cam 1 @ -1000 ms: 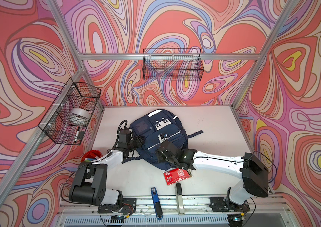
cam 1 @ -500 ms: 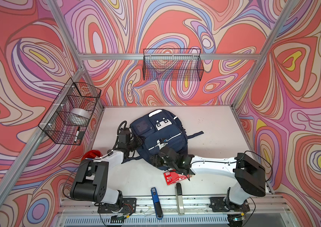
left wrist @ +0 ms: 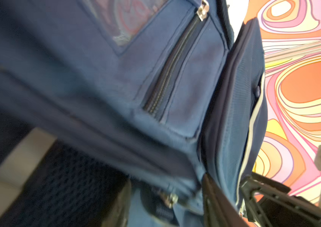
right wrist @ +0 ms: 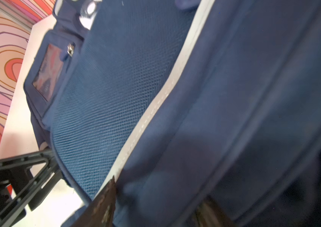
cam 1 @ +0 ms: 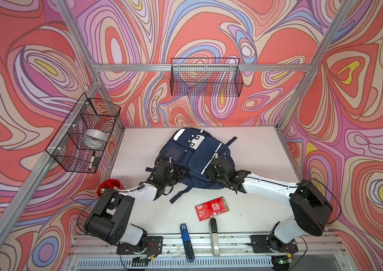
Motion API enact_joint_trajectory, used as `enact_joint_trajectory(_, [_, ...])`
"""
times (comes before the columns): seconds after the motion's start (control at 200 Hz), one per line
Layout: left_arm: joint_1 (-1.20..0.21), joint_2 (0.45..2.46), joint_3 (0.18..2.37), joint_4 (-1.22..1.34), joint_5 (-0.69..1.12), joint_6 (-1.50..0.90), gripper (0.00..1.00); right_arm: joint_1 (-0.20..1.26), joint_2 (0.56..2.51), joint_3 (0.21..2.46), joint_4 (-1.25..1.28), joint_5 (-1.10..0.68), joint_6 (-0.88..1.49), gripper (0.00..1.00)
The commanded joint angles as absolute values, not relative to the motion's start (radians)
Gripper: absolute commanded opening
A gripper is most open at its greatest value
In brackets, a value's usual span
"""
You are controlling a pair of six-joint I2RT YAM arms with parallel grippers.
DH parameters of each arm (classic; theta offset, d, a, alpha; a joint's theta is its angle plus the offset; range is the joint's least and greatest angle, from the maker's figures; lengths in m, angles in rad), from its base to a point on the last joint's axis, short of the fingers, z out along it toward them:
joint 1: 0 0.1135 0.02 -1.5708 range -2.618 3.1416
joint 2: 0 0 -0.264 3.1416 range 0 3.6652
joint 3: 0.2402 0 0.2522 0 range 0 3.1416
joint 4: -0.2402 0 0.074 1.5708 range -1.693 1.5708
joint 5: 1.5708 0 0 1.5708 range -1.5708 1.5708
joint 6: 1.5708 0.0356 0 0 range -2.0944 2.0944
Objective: Pack books, pencil case, and school supplies into a backpack
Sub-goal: Zip the student bag at the center of the table.
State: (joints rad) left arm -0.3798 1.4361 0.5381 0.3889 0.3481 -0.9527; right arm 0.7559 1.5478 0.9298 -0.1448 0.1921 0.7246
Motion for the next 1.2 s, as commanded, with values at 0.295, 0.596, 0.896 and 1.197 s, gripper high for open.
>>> enact_joint_trajectory(0.295, [-0.348, 1.300, 0.608, 0.181, 0.250, -0.918, 0.70, 0.978, 1.479, 1.023, -0.258, 0.422, 0.614, 0.75])
enact_joint_trajectory(0.596, [-0.348, 1.457, 0.644, 0.250, 0.258, -0.958, 0.64, 0.980, 1.689, 1.092, -0.020, 0.204, 0.668, 0.63])
enact_joint_trajectory(0.896, [-0.351, 1.489, 0.689, 0.258, 0.262, -0.960, 0.08, 0.979, 1.644, 1.007, -0.002, 0.238, 0.666, 0.59])
enact_joint_trajectory(1.197, [-0.351, 1.430, 0.731, 0.199, 0.296, -0.961, 0.00, 0.979, 1.582, 0.901, 0.089, 0.282, 0.691, 0.57])
